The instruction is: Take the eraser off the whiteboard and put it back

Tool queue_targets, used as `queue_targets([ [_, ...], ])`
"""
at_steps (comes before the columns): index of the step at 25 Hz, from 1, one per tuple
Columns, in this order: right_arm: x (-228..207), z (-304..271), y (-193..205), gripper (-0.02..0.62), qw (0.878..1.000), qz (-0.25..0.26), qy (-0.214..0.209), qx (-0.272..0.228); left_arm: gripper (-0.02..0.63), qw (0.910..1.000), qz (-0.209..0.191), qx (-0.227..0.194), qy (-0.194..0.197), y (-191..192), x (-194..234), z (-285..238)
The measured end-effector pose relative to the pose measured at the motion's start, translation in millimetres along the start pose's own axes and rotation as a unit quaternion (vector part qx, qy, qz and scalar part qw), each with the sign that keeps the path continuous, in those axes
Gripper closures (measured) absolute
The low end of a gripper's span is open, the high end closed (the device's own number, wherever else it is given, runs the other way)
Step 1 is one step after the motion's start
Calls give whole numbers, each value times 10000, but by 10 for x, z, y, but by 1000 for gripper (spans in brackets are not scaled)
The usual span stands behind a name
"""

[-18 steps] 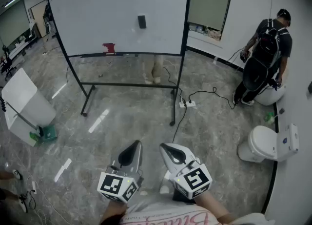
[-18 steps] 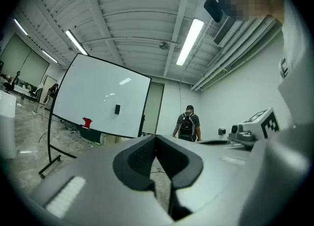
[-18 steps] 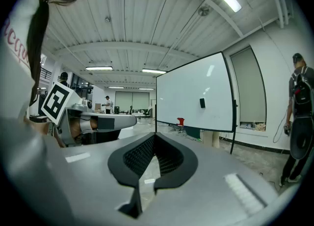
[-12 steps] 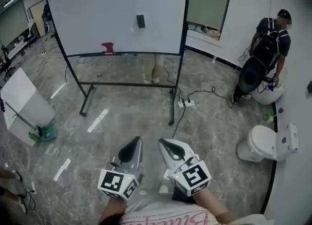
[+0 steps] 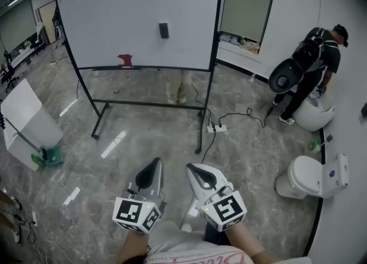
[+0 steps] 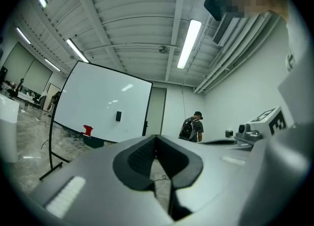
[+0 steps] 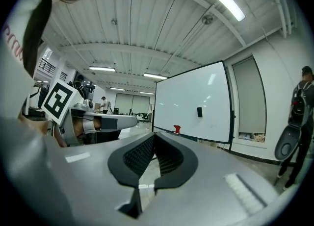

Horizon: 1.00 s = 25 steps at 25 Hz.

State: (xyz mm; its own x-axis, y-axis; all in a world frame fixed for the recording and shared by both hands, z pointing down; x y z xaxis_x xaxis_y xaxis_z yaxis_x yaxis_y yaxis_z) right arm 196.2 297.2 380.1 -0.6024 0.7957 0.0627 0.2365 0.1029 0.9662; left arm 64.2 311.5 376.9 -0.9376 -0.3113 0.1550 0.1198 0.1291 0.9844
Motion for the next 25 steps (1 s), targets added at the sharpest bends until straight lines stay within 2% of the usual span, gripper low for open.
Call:
queue_targets([
  [3, -107, 2, -4, 594, 9999, -106, 85, 64, 607, 10000, -12, 17, -14, 36, -55, -47],
  [7, -185, -83, 5, 594, 10000, -3, -5, -8, 607, 10000, 36, 83, 18, 85, -43, -168],
  [13, -425, -453, -36, 594, 9999, -73, -51, 89, 607, 9997, -163, 172, 64, 67, 135, -569],
  [18, -687, -933, -125, 594, 9999, -36, 19, 130, 607, 9997, -99, 187, 105, 16, 508, -1001],
  [25, -1163, -1846, -386, 594, 9995, -163, 255, 93, 607, 9993, -190, 140, 273, -255, 1273, -1707],
])
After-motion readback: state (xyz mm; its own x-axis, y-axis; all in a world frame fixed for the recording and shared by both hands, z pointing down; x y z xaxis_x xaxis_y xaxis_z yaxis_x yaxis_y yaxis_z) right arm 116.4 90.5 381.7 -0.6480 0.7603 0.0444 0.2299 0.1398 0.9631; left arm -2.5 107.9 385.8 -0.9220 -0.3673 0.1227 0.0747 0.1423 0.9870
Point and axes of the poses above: the fingertips, and each gripper's own axes: z backward along the fingers, x to its left, y out of its underside, the point moved 5 cm from there along z, backward along the fingers, and after that the axes turned 10 degrees about x, right-handed, at the moved point
